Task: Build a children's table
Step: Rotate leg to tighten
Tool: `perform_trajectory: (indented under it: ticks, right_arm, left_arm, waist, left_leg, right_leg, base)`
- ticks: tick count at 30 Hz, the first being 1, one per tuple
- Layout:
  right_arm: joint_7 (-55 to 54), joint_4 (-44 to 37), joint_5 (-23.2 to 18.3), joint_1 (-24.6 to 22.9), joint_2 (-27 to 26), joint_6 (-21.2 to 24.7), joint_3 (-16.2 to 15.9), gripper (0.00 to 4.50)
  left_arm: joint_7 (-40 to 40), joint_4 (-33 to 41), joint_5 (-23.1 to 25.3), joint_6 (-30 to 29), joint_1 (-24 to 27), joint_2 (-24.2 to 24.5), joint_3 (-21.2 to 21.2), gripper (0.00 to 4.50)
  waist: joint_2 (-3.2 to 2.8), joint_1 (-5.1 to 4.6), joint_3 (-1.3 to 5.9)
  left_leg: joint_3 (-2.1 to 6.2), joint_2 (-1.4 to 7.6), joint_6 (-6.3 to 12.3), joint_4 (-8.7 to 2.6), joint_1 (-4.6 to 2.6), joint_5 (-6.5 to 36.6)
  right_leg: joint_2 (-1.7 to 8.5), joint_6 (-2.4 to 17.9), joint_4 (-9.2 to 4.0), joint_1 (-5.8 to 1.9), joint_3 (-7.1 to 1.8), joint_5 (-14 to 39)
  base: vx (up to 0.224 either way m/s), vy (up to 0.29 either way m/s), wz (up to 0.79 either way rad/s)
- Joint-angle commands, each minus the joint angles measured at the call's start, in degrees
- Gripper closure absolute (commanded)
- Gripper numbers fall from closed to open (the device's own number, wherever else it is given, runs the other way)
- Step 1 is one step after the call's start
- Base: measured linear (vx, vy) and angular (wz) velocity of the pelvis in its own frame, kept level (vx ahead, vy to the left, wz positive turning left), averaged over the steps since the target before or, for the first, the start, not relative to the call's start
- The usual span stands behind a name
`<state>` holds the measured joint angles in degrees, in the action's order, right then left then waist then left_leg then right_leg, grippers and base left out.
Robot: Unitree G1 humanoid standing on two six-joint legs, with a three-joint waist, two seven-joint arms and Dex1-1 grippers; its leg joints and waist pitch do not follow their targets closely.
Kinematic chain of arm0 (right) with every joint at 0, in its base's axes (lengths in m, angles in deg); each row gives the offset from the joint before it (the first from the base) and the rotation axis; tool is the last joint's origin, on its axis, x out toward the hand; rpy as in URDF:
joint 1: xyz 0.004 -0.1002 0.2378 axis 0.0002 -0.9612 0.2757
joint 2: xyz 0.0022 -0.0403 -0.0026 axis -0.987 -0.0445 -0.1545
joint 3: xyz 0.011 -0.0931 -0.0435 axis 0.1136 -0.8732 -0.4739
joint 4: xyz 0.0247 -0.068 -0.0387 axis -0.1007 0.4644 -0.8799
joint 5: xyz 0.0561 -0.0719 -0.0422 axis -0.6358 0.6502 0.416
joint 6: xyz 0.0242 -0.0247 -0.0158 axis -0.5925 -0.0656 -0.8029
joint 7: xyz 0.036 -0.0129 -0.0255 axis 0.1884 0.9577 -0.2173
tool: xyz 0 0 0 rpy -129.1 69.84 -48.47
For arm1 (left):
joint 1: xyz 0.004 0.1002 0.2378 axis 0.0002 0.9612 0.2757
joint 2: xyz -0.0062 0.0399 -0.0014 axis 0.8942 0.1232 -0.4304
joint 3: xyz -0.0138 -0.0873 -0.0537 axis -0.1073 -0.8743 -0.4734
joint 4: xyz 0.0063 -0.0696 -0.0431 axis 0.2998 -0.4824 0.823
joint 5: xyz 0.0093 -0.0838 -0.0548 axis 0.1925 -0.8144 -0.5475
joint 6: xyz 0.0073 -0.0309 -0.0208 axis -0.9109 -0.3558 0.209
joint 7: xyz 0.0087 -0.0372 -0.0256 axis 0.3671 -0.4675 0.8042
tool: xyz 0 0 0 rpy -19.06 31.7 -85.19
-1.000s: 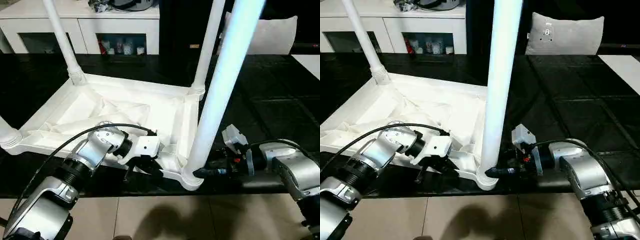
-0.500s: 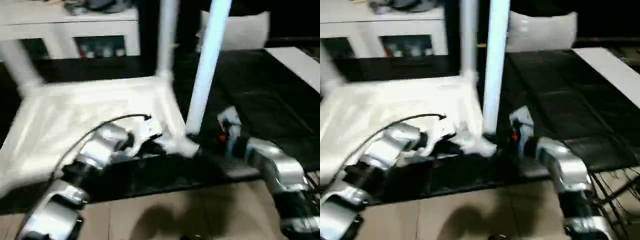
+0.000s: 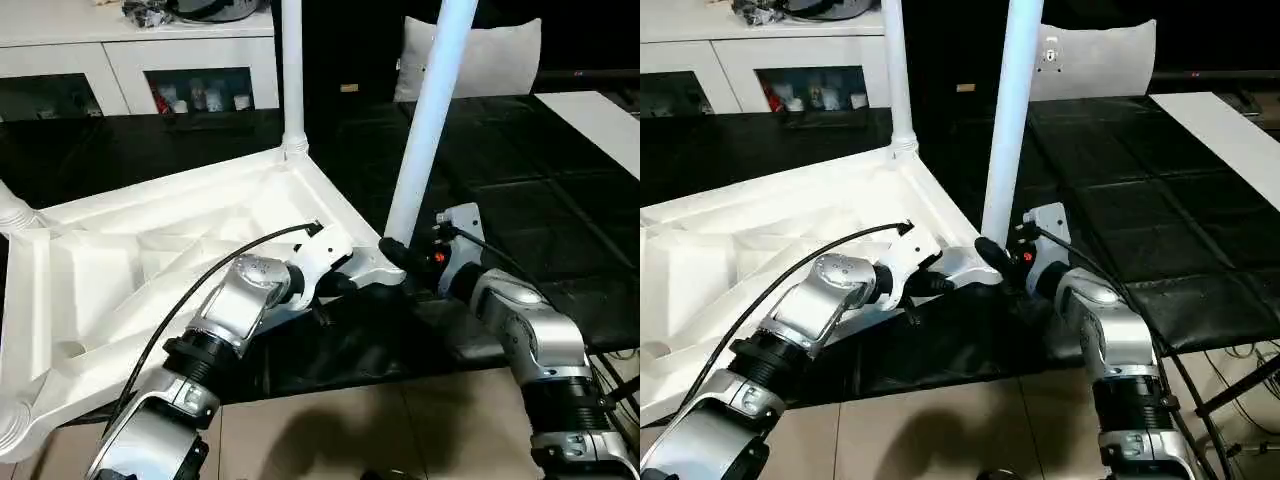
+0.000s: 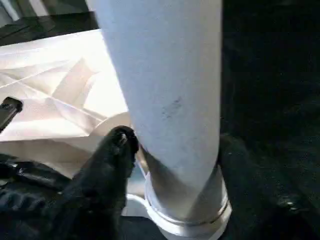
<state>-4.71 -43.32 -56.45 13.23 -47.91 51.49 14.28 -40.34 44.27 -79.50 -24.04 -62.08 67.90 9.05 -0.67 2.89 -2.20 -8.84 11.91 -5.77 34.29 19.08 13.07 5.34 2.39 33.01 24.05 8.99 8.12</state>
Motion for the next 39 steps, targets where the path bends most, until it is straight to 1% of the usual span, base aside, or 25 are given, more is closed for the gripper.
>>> perform_trajectory:
  ticks: [1,2,3,6,8,9,11,12,14,15,16,17,18,19,22,23,24,25,26,28,29,30,31,33,39]
  right_arm:
    - [5.0,-2.4,-1.5,-0.5,0.9,-0.3,-2.8,1.37]
    - [6.3,-2.8,-1.5,-0.7,1.6,-0.5,-3.1,1.1]
    - [7.8,-3.2,-1.7,-0.9,2.5,-0.8,-3.4,1.1]
    - [14.0,-4.5,-2.3,-1.7,5.8,-2.3,-4.6,0.95]
    - [17.7,-4.9,-2.3,-1.9,8.4,-2.7,-5.6,0.72]
    - [19.8,-4.9,-2.2,-1.8,9.9,-3.0,-6.1,0.62]
    - [23.4,-4.6,-2.1,-1.5,12.3,-3.3,-7.1,0.48]
    - [23.7,-4.6,-2.1,-1.4,12.5,-3.3,-7.1,0.48]
    - [28.2,-4.4,-1.3,-1.1,15.3,-4.3,-8.7,0.18]
    - [29.6,-4.2,-0.9,-0.9,16.2,-4.6,-9.3,0.13]
    - [29.6,-4.2,-0.9,-0.9,16.2,-4.6,-9.3,0.13]
    - [31.8,-4.2,-0.9,-0.9,17.2,-5.0,-10.1,0.13]
    - [33.3,-4.4,-1.2,-0.9,17.8,-5.1,-10.6,0.13]
    - [36.5,-4.7,-2.2,-1.0,18.9,-5.1,-11.5,0.4]
    - [38.2,-5.0,-3.0,-1.1,19.3,-4.8,-12.1,0.51]
    - [39.2,-5.3,-3.6,-1.2,19.5,-4.2,-12.4,0.51]
    - [39.8,-5.5,-3.9,-1.3,19.6,-3.8,-12.5,0.72]
    - [40.5,-5.7,-4.2,-1.4,19.7,-3.6,-12.8,0.89]
    - [41.1,-5.9,-4.4,-1.5,19.7,-3.4,-13.2,0.92]
    - [42.0,-6.2,-4.7,-1.7,19.8,-3.0,-13.8,1.17]
    - [42.3,-6.3,-4.9,-1.8,19.8,-2.7,-13.9,1.17]
    - [42.6,-6.4,-5.1,-1.9,19.8,-2.5,-14.1,1.34]
    - [43.2,-6.6,-5.3,-1.9,19.9,-2.1,-14.2,1.38]
    - [43.7,-6.7,-5.4,-2.0,20.1,-1.8,-14.2,1.55]
    - [44.6,-7.0,-6.8,-2.3,20.4,-0.4,-14.3,2.11]
  left_arm:
    - [-2.3,2.2,-0.9,3.7,0.7,0.3,1.5,4.5]
    - [-3.4,2.3,-1.0,4.6,0.8,0.9,1.7,4.5]
    - [-4.3,2.3,-1.2,4.8,0.9,1.4,1.8,4.5]
    - [-8.2,2.1,-1.2,7.4,0.8,3.7,2.9,4.5]
    - [-11.6,2.0,-1.3,8.9,0.7,5.6,3.8,4.5]
    - [-13.3,1.7,-1.2,10.0,0.5,6.5,4.3,4.5]
    - [-16.8,1.2,-1.4,12.8,0.1,8.4,5.4,4.5]
    - [-17.1,1.2,-1.4,13.0,0.1,8.5,5.5,4.5]
    - [-22.1,0.7,-1.3,16.8,-0.2,10.8,7.0,4.5]
    - [-24.1,0.8,-1.7,18.0,-0.2,11.5,7.3,4.5]
    - [-24.1,0.8,-1.7,18.0,-0.2,11.5,7.3,4.5]
    - [-26.8,1.3,-2.3,19.1,-0.1,12.4,7.8,4.5]
    - [-28.3,1.6,-2.7,19.4,0.0,12.9,8.1,4.5]
    - [-31.5,2.4,-3.3,20.5,0.0,13.9,9.1,4.5]
    - [-33.4,2.8,-3.3,21.2,0.0,14.6,10.0,4.5]
    - [-34.4,2.9,-3.3,21.7,-0.1,14.9,10.5,4.5]
    - [-35.0,2.9,-3.3,21.9,-0.1,15.0,10.8,4.5]
    - [-35.5,2.7,-3.1,22.3,-0.3,15.2,11.0,4.5]
    - [-36.0,2.6,-3.1,22.8,-0.4,15.2,11.2,4.5]
    - [-36.4,2.3,-3.0,23.1,-0.6,15.1,11.3,4.5]
    - [-36.5,2.2,-3.1,23.3,-0.6,15.1,11.3,4.5]
    - [-36.6,2.2,-3.1,23.3,-0.7,15.1,11.3,4.5]
    - [-36.7,2.0,-3.2,23.5,-0.8,15.1,11.3,4.5]
    - [-36.9,1.8,-3.3,23.6,-0.9,15.1,11.3,4.5]
    - [-37.2,1.8,-4.2,22.9,-0.6,14.9,10.8,4.5]
  waist:
    - [1.09,0.62,3.89]
    - [1.14,0.5,3.92]
    - [0.86,0.63,3.87]
    - [1.01,0.81,3.81]
    - [0.97,1.03,3.77]
    - [1.19,1.05,3.74]
    - [1.08,1.18,3.71]
    - [1.1,1.36,3.75]
    - [1.19,2.06,3.78]
    - [1.11,2.3,3.84]
    - [1.11,2.45,3.87]
    - [1.08,2.68,3.81]
    - [1.1,2.95,3.84]
    - [1.25,3.17,3.79]
    - [1.25,3.57,3.73]
    - [1.52,3.61,3.69]
    - [1.38,3.67,3.66]
    - [1.47,3.67,3.68]
    - [1.39,3.67,3.67]
    - [1.46,3.59,3.64]
    - [1.46,3.64,3.7]
    - [1.47,3.65,3.71]
    - [1.53,3.73,3.78]
    - [1.65,3.73,3.8]
    - [1.72,3.89,3.82]
  left_leg:
    - [-0.46,0.41,6.67,-3.34,1.32,2.1]
    - [-0.52,0.39,6.79,-3.29,1.47,1.8]
    - [-0.49,0.4,6.83,-3.3,1.36,1.8]
    - [-0.54,0.46,7.0,-3.31,1.3,2.4]
    - [-0.52,0.54,6.93,-3.36,1.21,3.0]
    - [-0.57,0.56,6.89,-3.36,1.14,3.4]
    - [-0.54,0.63,6.79,-3.4,1.02,4.0]
    - [-0.52,0.68,6.82,-3.39,1.05,3.6]
    - [-0.51,0.9,6.83,-3.4,0.94,2.9]
    - [-0.48,0.95,6.75,-3.4,0.9,2.6]
    - [-0.48,1.02,6.74,-3.44,0.86,2.4]
    - [-0.52,1.17,6.57,-3.46,0.81,2.0]
    - [-0.55,1.17,6.57,-3.45,0.77,2.2]
    - [-0.55,1.24,6.55,-3.51,0.82,2.3]
    - [-0.61,1.36,6.41,-3.54,0.77,2.6]
    - [-0.64,1.37,6.09,-3.55,0.78,2.8]
    - [-0.6,1.34,5.77,-3.61,0.82,3.2]
    - [-0.6,1.28,5.52,-3.59,0.78,3.4]
    - [-0.6,1.29,5.35,-3.61,0.77,3.5]
    - [-0.6,1.29,5.18,-3.62,0.79,3.8]
    - [-0.56,1.29,4.96,-3.63,0.74,3.6]
    - [-0.58,1.3,4.92,-3.61,0.73,3.6]
    - [-0.54,1.31,4.95,-3.6,0.8,3.3]
    - [-0.55,1.31,4.92,-3.56,0.87,3.0]
    - [-0.56,1.27,4.59,-3.56,0.82,2.8]
  right_leg:
    - [3.11,3.9,-4.34,-4.79,-3.09,20.1]
    - [3.06,4.0,-4.21,-4.82,-3.16,19.7]
    - [3.09,4.0,-4.26,-4.75,-3.13,19.7]
    - [3.05,3.8,-4.35,-4.68,-3.14,20.1]
    - [3.11,3.9,-4.4,-4.64,-3.15,20.8]
    - [3.09,3.8,-4.49,-4.59,-3.15,21.3]
    - [3.13,3.6,-4.5,-4.53,-3.16,22.1]
    - [3.13,3.8,-4.37,-4.55,-3.24,21.5]
    - [3.28,4.2,-4.14,-4.45,-3.38,20.6]
    - [3.29,4.4,-3.99,-4.42,-3.42,20.1]
    - [3.29,4.7,-3.85,-4.41,-3.46,19.5]
    - [3.37,5.4,-3.72,-4.32,-3.57,18.6]
    - [3.37,5.7,-3.65,-4.42,-3.55,18.3]
    - [3.4,5.9,-3.51,-4.44,-3.62,18.3]
    - [3.5,5.9,-3.53,-4.38,-3.69,18.7]
    - [3.5,5.7,-3.58,-4.38,-3.7,19.2]
    - [3.53,5.4,-3.64,-4.43,-3.64,20.0]
    - [3.5,5.0,-3.74,-4.44,-3.62,20.5]
    - [3.48,4.9,-3.78,-4.4,-3.6,20.8]
    - [3.45,4.8,-3.87,-4.41,-3.6,21.0]
    - [3.46,4.8,-3.82,-4.44,-3.61,20.8]
    - [3.45,4.8,-3.83,-4.41,-3.62,20.7]
    - [3.44,4.9,-3.71,-4.49,-3.65,20.0]
    - [3.41,4.8,-3.59,-4.53,-3.66,19.5]
    - [3.38,4.7,-3.65,-4.49,-3.61,19.8]
  base:
    - [0.0,0.0,0.0]
    - [0.0,0.0,0.0]
    - [0.0,0.0,0.0]
    - [0.0,0.0,0.0]
    - [0.0,0.0,0.0]
    - [0.0,0.0,0.0]
    - [0.0,0.0,0.0]
    - [0.0,0.0,0.0]
    - [0.0,0.0,0.0]
    - [0.0,0.0,0.0]
    - [0.0,0.0,0.0]
    - [0.0,0.0,0.0]
    - [0.0,0.0,0.0]
    - [0.0,0.0,0.0]
    - [0.0,0.0,0.0]
    - [0.0,0.0,0.0]
    - [0.0,0.0,0.0]
    - [0.0,0.0,0.0]
    - [0.0,0.0,0.0]
    - [0.0,0.0,0.0]
    - [0.0,0.0,0.0]
    - [0.0,0.0,0.0]
    - [0.0,0.0,0.0]
    - [0.0,0.0,0.0]
    - [0.0,0.0,0.0]
